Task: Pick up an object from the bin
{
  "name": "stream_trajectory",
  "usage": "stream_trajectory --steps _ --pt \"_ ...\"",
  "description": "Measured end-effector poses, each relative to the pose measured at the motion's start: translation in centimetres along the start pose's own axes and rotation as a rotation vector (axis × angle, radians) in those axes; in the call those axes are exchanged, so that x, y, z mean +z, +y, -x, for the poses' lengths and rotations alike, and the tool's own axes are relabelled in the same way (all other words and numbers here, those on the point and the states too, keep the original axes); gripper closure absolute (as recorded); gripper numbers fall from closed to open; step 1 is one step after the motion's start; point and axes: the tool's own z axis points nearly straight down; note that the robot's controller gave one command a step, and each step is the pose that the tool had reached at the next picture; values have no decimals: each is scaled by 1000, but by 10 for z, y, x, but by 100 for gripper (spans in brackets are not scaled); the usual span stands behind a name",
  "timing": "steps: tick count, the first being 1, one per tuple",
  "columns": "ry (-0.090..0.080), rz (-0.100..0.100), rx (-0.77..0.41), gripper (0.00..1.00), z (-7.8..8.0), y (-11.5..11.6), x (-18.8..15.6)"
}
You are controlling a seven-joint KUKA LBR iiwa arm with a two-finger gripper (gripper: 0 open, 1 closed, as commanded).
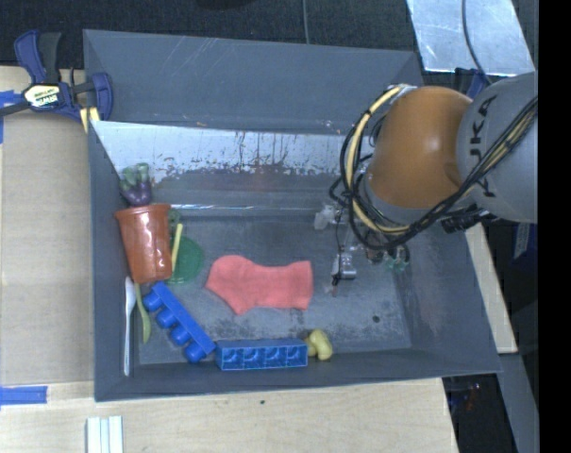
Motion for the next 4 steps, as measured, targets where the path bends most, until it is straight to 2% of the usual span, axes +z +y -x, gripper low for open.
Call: stream_trajectory --steps 1,2,3,4 --pt "-11 1 10 0 -16 58 55" --pt "-8 -2 -72 100 -30 80 76" --pt "-8 -2 -72 100 -30 80 76" --pt "-4 -4 -191 100 -19 84 22"
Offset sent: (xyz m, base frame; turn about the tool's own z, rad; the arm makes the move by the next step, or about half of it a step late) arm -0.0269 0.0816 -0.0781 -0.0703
